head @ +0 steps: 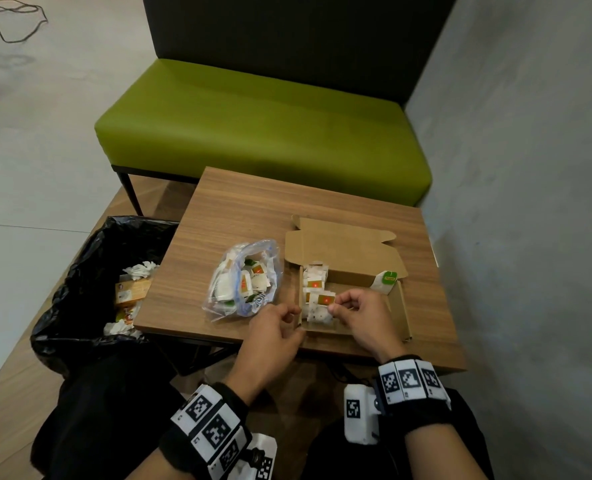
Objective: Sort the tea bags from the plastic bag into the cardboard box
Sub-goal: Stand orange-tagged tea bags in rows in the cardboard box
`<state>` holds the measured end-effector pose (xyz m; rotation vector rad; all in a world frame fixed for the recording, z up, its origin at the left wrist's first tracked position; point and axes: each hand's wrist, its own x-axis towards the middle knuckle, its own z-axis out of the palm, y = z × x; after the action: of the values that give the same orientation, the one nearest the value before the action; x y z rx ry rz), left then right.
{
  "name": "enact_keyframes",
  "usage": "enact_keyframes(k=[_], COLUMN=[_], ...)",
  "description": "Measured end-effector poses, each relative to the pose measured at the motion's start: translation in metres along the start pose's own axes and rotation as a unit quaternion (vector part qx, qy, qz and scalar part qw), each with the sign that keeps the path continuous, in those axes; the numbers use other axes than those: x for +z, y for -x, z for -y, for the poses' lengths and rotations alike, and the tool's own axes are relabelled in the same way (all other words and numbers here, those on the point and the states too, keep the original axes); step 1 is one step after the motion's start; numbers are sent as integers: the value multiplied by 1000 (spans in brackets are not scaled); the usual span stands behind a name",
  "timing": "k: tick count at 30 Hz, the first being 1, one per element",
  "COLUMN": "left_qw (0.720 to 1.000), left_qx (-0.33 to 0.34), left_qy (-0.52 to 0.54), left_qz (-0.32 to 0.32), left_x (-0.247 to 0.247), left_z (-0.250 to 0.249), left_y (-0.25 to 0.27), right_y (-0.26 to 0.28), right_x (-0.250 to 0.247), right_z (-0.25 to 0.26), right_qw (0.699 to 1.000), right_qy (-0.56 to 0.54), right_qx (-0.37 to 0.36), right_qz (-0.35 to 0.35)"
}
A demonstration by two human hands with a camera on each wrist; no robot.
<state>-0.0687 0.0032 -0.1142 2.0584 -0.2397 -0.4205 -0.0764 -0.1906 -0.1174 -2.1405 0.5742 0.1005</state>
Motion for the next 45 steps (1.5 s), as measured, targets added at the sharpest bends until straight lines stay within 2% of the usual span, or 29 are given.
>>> enact_keyframes(k=[2,4,7,11,18,21,24,26,29,32,38,42,45], left_qw=[999,996,992,985,981,980,977,974,969,965,963,963,964], left_qx=[10,18,37,50,57,61,74,81,90,98,105,106,106], left_qy=[-52,-83,-119,-155,-181,-185,-194,-203,-219,-232,-238,-237,-233], left_qz=[13,20,34,50,46,49,54,59,66,73,77,75,75], left_x=[2,3,4,4,6,7,7,6,4,3,1,1,1], left_z=[-1,-3,-5,-5,-4,-3,0,1,1,1,3,4,5], left_y=[1,1,1,-1,-3,-3,-3,-3,-4,-5,-7,-8,-7], right_y=[-4,-6,-6,-2,10,10,8,3,-6,-11,-13,-10,-7], right_x=[8,15,24,33,22,23,27,29,31,34,32,34,29], right_z=[0,2,4,5,2,0,1,5,13,19,12,13,15], right_qw=[998,994,990,991,986,972,937,924,921,924,935,942,943], right_qy=[60,103,110,111,151,231,348,382,386,377,348,330,327], right_qx=[15,28,39,33,-24,-30,-37,-22,18,22,38,14,34], right_qz=[3,-31,-78,-74,-66,-31,4,15,44,64,48,61,50])
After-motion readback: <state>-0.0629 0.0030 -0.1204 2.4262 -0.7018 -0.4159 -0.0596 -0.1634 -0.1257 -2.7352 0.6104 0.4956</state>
